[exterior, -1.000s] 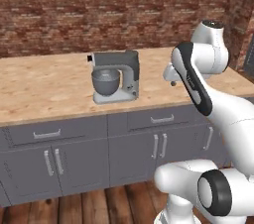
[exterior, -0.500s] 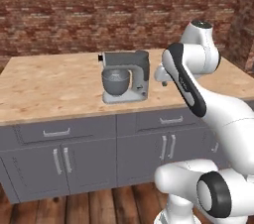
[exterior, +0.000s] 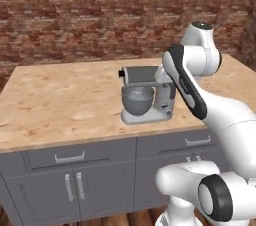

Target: Navigate to the stand mixer.

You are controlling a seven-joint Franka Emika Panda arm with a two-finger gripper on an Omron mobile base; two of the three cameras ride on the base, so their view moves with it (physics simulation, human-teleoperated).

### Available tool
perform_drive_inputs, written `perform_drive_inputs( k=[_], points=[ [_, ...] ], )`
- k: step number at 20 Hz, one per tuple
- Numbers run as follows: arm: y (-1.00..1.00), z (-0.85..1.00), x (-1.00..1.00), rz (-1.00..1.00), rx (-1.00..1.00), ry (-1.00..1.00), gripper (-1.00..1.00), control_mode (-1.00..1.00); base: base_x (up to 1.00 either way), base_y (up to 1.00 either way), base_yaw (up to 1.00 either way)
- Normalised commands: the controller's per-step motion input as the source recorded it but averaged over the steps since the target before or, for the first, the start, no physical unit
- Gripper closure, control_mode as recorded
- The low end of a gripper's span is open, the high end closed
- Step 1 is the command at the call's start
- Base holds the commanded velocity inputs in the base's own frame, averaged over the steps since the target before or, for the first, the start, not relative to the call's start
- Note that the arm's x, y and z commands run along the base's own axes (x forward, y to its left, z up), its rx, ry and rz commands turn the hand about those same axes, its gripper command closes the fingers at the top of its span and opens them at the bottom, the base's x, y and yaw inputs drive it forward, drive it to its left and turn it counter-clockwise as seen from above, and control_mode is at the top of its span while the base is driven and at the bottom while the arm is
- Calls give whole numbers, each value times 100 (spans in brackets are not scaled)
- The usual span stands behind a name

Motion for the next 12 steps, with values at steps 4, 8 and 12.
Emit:
perform_drive_inputs(
  k=[4, 8, 12],
  points=[
    [0, 0, 0, 0, 0, 0, -100, 100, 83, 3, 0],
    [0, 0, 0, 0, 0, 0, -100, 100, 40, -13, 5],
    [0, 0, 0, 0, 0, 0, -100, 100, 3, 0, 0]
  ],
)
